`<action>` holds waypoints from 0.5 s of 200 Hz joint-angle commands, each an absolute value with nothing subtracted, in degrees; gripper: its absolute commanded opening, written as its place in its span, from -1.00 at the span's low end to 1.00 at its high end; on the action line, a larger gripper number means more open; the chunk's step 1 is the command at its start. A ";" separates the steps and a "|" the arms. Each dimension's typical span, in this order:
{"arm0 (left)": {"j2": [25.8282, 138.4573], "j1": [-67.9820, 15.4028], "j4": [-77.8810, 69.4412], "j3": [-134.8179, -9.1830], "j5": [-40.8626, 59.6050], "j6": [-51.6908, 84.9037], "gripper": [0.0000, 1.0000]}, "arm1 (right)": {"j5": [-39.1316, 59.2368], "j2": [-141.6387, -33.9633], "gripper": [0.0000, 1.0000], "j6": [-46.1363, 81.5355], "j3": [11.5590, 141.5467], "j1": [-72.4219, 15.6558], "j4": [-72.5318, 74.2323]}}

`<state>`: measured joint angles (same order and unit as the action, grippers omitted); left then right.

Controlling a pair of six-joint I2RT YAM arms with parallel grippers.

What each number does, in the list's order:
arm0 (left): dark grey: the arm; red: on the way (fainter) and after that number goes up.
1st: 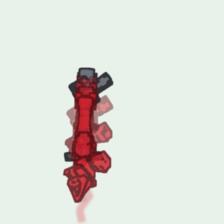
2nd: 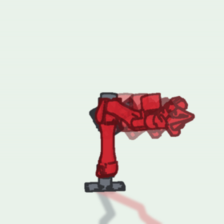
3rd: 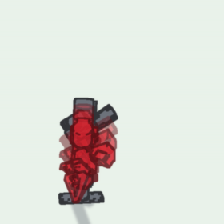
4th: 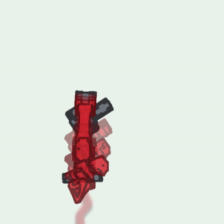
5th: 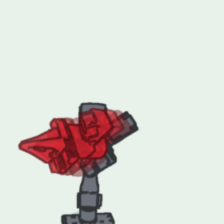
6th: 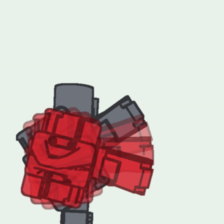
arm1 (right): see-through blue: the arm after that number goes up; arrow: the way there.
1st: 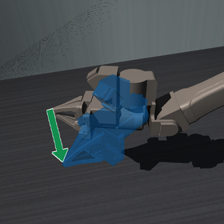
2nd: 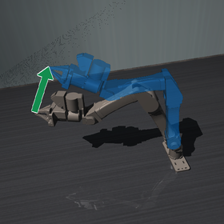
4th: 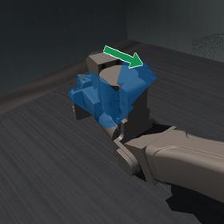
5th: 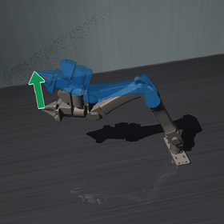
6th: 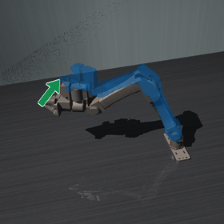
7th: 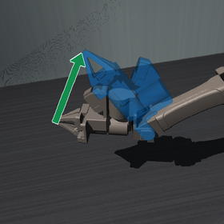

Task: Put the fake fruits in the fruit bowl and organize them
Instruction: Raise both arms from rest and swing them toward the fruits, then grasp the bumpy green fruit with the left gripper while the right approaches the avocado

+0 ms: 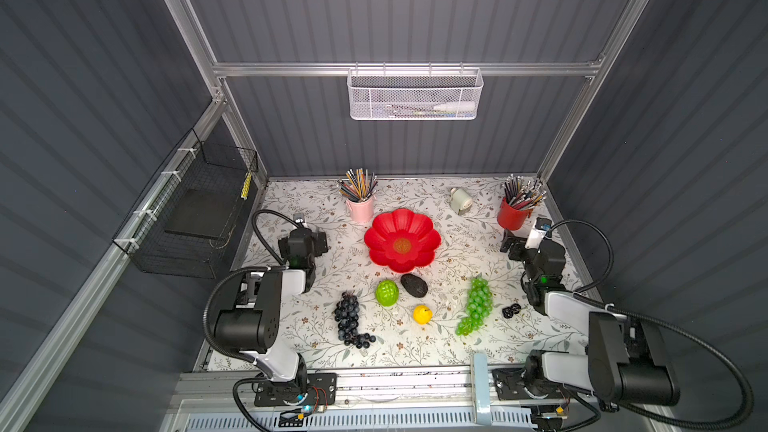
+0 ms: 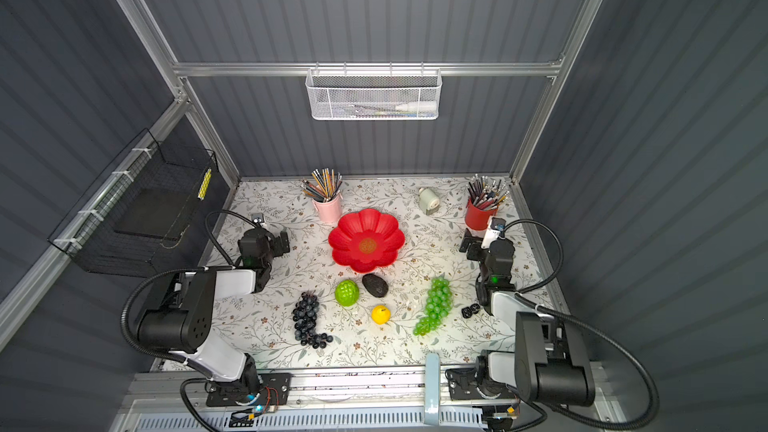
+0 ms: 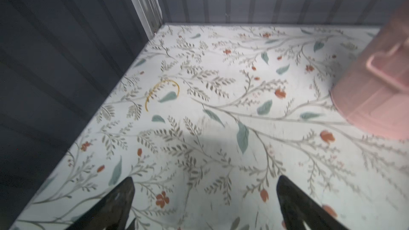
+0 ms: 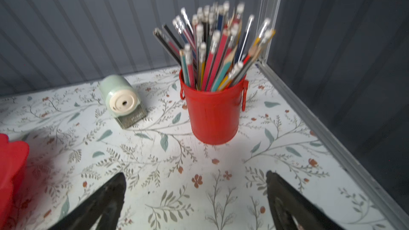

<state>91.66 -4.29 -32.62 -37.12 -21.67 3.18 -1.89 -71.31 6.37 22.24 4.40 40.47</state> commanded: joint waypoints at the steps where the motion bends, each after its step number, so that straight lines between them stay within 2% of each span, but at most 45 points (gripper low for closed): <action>1: 88.55 -4.40 -10.67 -46.97 -24.36 9.38 1.00 | -2.28 -65.09 0.95 12.50 29.53 4.47 23.20; 31: 87.13 -6.47 10.24 -58.36 -22.85 15.79 1.00 | 0.44 -60.99 0.87 14.37 40.48 -0.23 3.98; 63: 84.72 -13.54 24.75 -66.10 -23.76 17.31 0.99 | 0.33 -60.03 0.81 13.53 48.55 -12.18 -11.29; 100: 84.96 -17.39 37.85 -71.59 -6.88 21.67 0.98 | 2.66 -60.88 0.74 15.04 52.88 -25.00 -24.95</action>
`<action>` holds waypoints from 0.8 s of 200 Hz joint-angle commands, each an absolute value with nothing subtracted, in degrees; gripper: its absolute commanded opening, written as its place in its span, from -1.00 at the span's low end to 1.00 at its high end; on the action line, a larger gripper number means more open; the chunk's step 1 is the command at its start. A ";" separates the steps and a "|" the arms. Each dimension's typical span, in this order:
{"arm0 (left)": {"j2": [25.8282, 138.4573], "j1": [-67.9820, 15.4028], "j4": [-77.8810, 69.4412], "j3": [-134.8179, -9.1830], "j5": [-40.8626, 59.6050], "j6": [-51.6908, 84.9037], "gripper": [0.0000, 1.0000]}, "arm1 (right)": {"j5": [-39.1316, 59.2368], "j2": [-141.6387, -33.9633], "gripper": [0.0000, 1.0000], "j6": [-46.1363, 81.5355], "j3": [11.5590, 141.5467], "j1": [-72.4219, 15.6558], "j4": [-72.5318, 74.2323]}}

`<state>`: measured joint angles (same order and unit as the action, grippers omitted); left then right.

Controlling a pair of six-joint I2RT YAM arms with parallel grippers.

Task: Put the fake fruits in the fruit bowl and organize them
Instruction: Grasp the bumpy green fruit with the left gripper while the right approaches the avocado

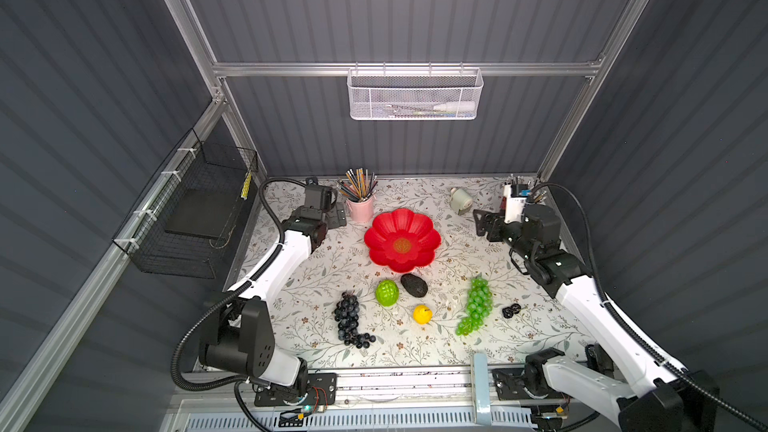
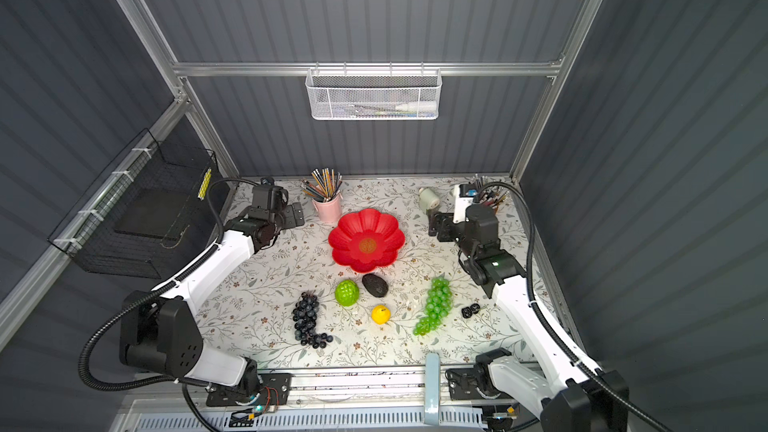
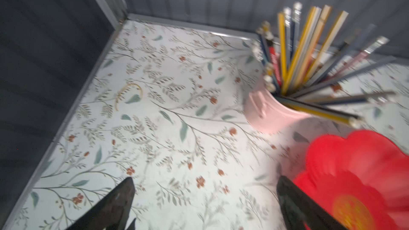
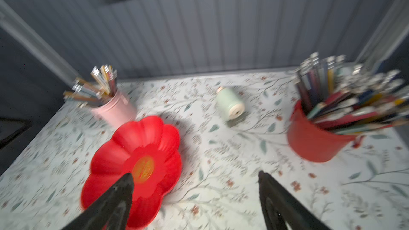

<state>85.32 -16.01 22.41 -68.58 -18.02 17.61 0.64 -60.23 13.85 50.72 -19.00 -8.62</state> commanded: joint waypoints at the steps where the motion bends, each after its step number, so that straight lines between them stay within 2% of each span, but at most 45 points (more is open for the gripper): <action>1: 85.02 -17.57 38.22 -71.65 -6.43 21.69 0.97 | 2.56 -60.89 0.74 14.99 52.94 -25.38 -25.22; 20: 86.21 -22.38 42.82 -72.41 -1.32 20.42 0.90 | 2.26 -61.25 0.73 14.94 52.91 -29.57 -28.31; 54: 87.37 -32.82 48.52 -71.51 6.41 20.33 0.91 | 9.43 -63.80 0.71 14.64 52.11 -32.54 -25.51; 85: 87.57 -41.53 52.09 -70.46 5.60 22.23 0.93 | 10.28 -70.20 0.74 13.28 52.63 -33.79 -22.86; 129: 93.08 -44.12 52.07 -71.02 2.89 24.78 0.89 | 10.52 -73.46 0.76 13.30 52.82 -33.75 -17.84; 160: 98.54 -44.12 53.33 -73.14 1.90 24.18 0.76 | 10.59 -73.40 0.77 14.15 51.46 -33.79 -17.11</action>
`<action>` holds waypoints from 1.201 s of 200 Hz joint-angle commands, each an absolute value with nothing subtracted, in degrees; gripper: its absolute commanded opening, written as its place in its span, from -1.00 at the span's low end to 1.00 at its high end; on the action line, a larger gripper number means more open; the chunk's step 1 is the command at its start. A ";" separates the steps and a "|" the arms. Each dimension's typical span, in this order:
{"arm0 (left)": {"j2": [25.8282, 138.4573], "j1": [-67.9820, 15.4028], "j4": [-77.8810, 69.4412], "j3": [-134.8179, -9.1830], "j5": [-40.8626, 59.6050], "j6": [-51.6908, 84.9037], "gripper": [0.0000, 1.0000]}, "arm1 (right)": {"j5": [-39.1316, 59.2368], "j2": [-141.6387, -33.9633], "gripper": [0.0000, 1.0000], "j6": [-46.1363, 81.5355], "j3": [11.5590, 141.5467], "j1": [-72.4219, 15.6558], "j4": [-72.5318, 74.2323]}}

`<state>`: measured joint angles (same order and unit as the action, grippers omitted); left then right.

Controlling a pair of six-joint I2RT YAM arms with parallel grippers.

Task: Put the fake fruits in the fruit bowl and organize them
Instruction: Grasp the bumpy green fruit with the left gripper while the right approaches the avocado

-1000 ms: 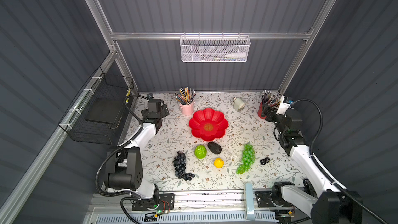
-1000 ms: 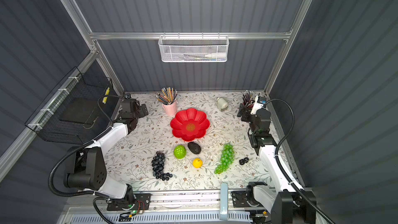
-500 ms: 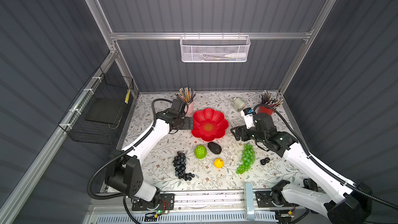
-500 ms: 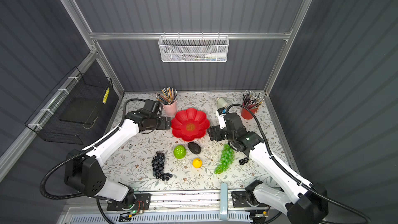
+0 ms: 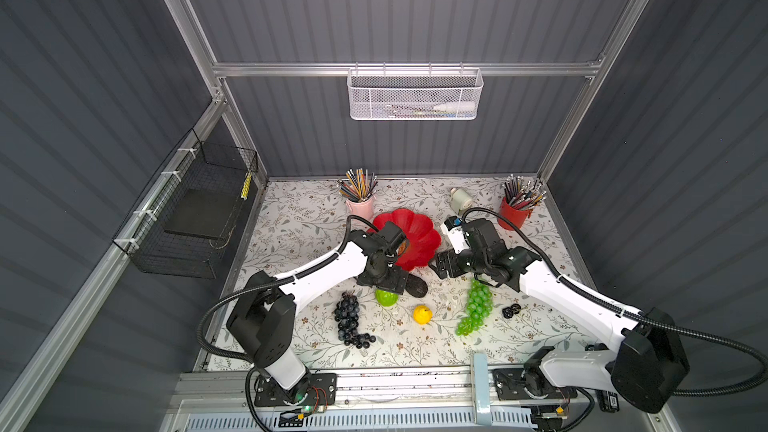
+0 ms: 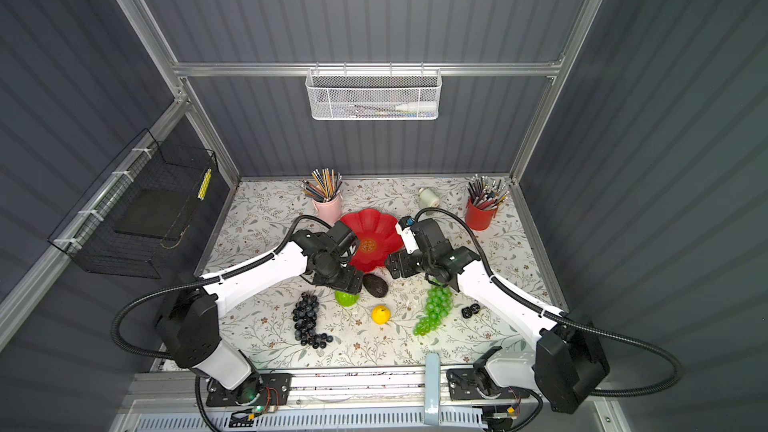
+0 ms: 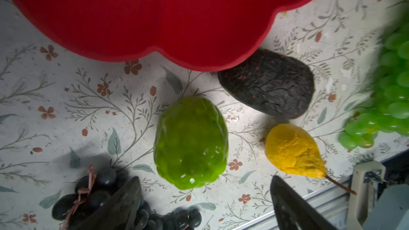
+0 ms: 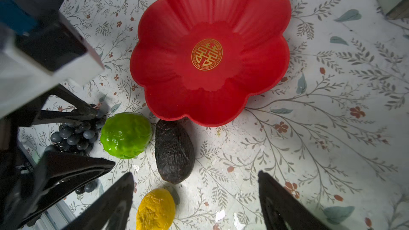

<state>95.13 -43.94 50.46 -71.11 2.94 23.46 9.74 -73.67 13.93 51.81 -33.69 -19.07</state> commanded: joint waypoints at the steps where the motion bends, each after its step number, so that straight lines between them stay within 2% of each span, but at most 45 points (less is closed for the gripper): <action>1: 98.62 -44.12 53.34 -73.13 1.96 24.18 0.76 | 10.52 -73.35 0.77 14.19 51.39 -33.77 -17.08; 111: 101.14 -44.12 45.99 -66.97 4.78 25.17 0.55 | 11.25 -73.23 0.76 15.64 48.97 -33.83 -14.20; 154: 101.34 -44.12 44.27 -65.27 5.30 25.40 0.39 | 11.33 -73.23 0.76 16.37 48.69 -33.81 -13.66; 197: 99.04 -44.03 44.59 -64.43 5.36 25.33 0.06 | 11.64 -73.23 0.74 16.79 48.69 -33.77 -13.19; 240: 92.16 -43.56 50.10 -66.69 6.27 24.91 0.04 | 12.49 -73.13 0.69 15.09 49.04 -33.85 -15.14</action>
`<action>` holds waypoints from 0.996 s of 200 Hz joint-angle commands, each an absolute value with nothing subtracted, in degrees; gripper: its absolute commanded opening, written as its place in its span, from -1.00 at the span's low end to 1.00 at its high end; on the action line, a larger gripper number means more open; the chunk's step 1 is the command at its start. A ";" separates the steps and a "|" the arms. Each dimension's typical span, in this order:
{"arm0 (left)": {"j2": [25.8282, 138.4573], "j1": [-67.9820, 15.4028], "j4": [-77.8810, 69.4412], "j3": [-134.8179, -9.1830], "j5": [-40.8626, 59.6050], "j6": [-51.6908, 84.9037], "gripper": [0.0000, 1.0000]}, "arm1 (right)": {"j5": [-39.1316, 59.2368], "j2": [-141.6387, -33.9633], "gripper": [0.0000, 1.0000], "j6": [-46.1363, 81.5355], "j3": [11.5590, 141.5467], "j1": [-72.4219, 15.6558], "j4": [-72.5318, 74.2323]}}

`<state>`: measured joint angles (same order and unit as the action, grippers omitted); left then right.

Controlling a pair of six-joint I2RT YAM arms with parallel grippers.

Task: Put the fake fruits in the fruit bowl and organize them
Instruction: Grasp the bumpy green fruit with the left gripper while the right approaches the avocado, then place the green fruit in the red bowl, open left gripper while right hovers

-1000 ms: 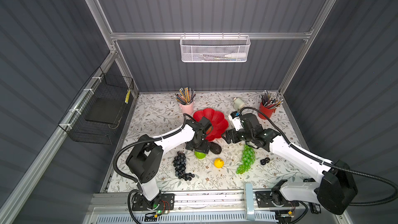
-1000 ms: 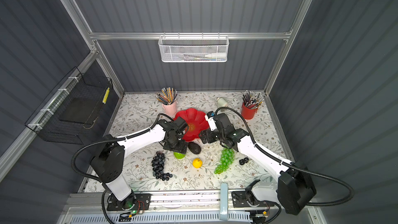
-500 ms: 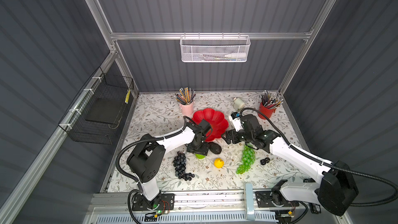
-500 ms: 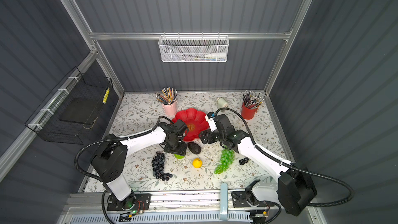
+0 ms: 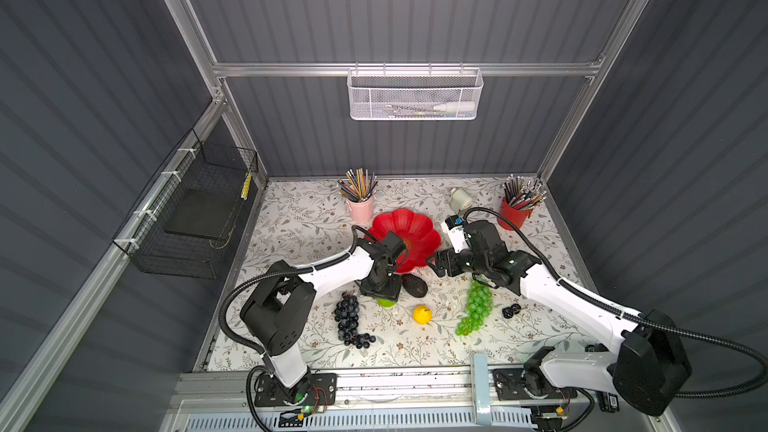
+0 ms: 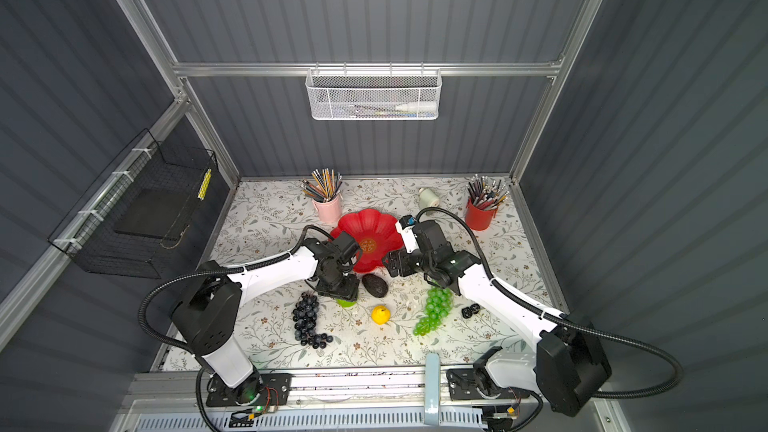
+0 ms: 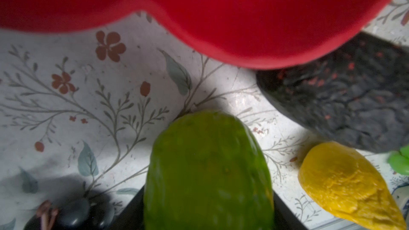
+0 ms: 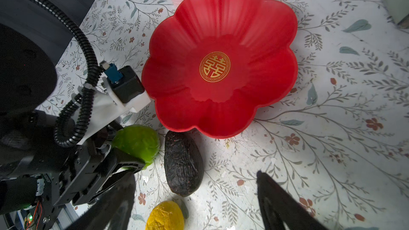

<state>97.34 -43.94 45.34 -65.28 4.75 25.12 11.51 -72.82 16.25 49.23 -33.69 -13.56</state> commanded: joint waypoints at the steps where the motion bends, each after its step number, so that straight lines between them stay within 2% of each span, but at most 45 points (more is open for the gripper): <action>1: 92.05 -43.49 50.27 -66.79 6.30 24.93 0.04 | 12.49 -73.13 0.69 15.06 49.04 -33.84 -15.31; 54: 93.86 -39.51 60.03 -83.00 9.11 23.41 0.01 | 12.05 -70.87 0.65 14.00 47.42 -34.03 -16.70; 108: 112.24 -32.43 59.94 -103.11 5.65 19.73 -0.08 | 11.43 -72.92 0.61 11.24 49.13 -35.42 -18.12; 145: 124.55 -31.99 61.53 -115.23 2.56 17.45 -0.08 | 9.54 -74.47 0.60 10.96 49.37 -37.92 -17.98; 199: 132.99 -31.82 58.48 -121.01 1.52 17.96 -0.07 | 6.09 -78.24 0.62 9.13 50.69 -42.41 -18.15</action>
<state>131.61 -31.55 58.30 -117.86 2.57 18.61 8.29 -76.99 10.92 48.73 -40.71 -17.26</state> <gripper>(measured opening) 0.645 0.807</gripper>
